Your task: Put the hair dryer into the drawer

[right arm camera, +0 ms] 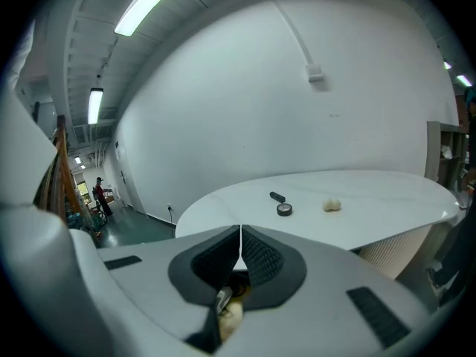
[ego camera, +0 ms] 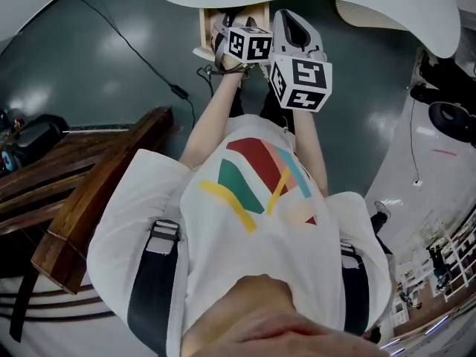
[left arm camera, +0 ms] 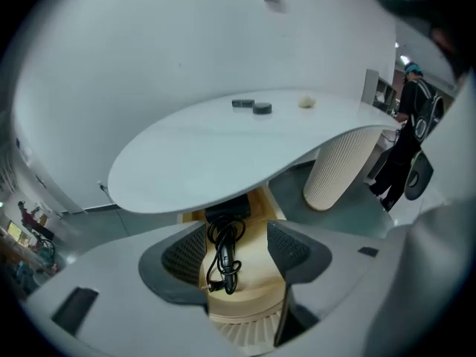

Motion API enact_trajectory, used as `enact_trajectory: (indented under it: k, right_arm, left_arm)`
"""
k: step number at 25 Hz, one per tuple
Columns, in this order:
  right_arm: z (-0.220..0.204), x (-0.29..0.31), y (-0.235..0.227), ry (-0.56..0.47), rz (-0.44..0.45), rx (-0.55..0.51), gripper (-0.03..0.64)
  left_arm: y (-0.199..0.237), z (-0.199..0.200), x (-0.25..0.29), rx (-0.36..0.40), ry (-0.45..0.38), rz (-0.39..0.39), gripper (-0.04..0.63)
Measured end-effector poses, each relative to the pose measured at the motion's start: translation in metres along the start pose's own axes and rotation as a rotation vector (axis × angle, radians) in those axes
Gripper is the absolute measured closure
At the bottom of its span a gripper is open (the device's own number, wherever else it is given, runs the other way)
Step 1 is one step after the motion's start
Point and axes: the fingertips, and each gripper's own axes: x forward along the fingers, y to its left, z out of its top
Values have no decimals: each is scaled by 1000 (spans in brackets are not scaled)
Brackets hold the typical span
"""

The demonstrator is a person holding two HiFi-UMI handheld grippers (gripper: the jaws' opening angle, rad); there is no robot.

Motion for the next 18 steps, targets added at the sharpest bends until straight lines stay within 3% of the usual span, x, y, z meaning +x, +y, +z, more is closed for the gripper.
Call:
enact_trajectory:
  k: [5, 12, 18]
  right_arm:
    - [34, -3, 1, -74, 20, -16, 606]
    - [101, -25, 3, -230, 44, -50, 606]
    - [134, -41, 22, -322, 82, -83, 606]
  left_arm:
    - [-5, 40, -51, 27, -148, -66, 328]
    - [46, 99, -114, -136, -334, -52, 330]
    - [83, 141, -176, -175, -510, -12, 376]
